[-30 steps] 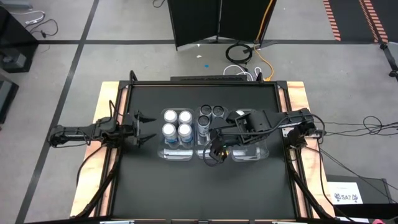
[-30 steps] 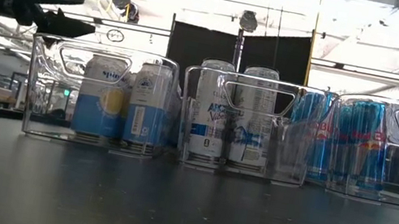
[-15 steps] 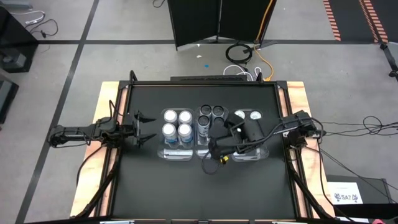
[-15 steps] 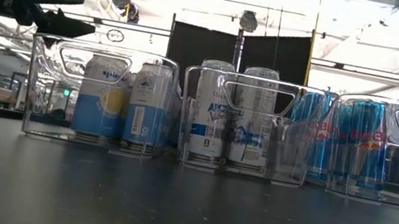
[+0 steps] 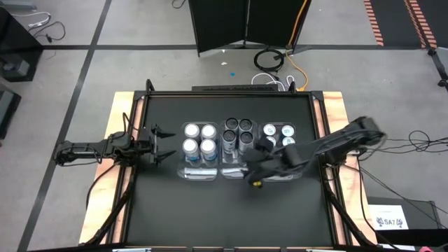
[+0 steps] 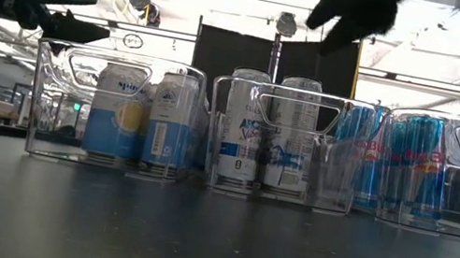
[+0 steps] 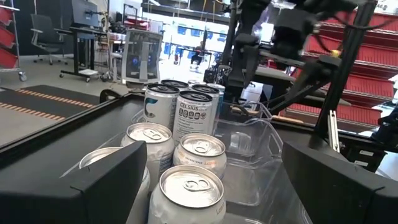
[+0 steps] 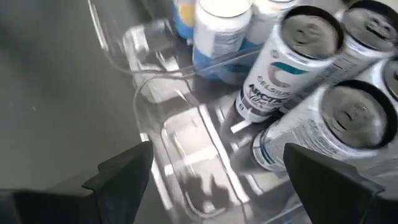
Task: Sort soda cans
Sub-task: Return to Home Position
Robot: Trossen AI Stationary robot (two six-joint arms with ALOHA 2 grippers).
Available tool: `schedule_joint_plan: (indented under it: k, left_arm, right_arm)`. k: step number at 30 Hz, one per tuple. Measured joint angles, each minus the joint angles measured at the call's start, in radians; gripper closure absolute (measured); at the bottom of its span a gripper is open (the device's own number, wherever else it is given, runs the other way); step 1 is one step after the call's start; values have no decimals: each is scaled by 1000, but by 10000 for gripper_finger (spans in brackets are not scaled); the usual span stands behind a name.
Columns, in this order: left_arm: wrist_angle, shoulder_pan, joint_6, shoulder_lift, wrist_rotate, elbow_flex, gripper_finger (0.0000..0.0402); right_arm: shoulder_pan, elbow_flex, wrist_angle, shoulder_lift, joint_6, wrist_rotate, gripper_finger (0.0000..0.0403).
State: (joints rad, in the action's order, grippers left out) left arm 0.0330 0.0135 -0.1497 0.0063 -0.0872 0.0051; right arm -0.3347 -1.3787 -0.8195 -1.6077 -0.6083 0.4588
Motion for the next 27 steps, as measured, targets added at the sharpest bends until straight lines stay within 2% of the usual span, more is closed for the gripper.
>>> schedule_joint_plan:
  k: [4, 10, 15, 19, 24, 25, 27]
  left_arm:
    - [1, 0, 0, 0, 0, 0, 20]
    - [1, 0, 0, 0, 0, 0, 20]
    - [2, 0, 0, 0, 0, -1, 20]
    - [2, 0, 0, 0, 0, -1, 20]
    - [2, 0, 0, 0, 0, -1, 20]
    - [2, 0, 0, 0, 0, -1, 20]
    - [3, 0, 0, 0, 0, -1, 20]
  right_arm:
    - [-6, 300, 309, 198, 65, 7, 49]
    - [0, 705, 889, 456, 328, -49, 49]
    - [15, 993, 1272, 598, 354, -66, 49]
    - [14, 1179, 1477, 683, 314, -69, 49]
    - [14, 1345, 1699, 790, 329, -113, 49]
    - [15, 1369, 1731, 808, 336, -125, 49]
    - [19, 1364, 1686, 850, 350, -140, 49]
